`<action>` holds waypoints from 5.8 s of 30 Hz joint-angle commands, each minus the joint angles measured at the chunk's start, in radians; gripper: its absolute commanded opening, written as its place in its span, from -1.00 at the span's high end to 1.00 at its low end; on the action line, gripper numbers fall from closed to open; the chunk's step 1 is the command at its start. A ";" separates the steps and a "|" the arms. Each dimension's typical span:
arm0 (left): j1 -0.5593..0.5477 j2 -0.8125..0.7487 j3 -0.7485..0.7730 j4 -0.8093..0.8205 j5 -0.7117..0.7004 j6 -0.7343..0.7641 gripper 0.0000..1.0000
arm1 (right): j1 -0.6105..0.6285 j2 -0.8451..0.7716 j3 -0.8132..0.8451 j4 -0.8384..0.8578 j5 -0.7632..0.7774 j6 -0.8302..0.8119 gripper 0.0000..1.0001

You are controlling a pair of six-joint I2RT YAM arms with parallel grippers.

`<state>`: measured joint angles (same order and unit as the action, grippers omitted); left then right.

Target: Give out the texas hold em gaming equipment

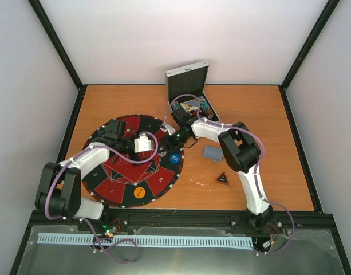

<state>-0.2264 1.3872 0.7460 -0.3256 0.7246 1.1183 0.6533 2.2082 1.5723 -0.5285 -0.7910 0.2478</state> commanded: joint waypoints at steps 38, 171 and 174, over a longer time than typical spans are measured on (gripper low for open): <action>-0.139 0.384 0.207 0.157 -0.025 -0.078 -0.77 | -0.072 0.027 -0.005 -0.014 -0.056 -0.084 0.64; 0.033 0.392 0.534 -0.460 -0.091 0.118 -0.30 | -0.130 -0.260 -0.120 -0.054 0.222 -0.132 -0.40; 0.123 0.379 0.482 -0.435 -0.180 0.181 -0.08 | -0.089 -0.238 -0.110 -0.050 0.234 -0.130 -0.39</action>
<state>-0.2058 1.7954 1.2724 -0.7006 0.6212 1.2026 0.5129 1.9884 1.4666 -0.5983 -0.5819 0.1265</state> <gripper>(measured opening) 0.590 0.698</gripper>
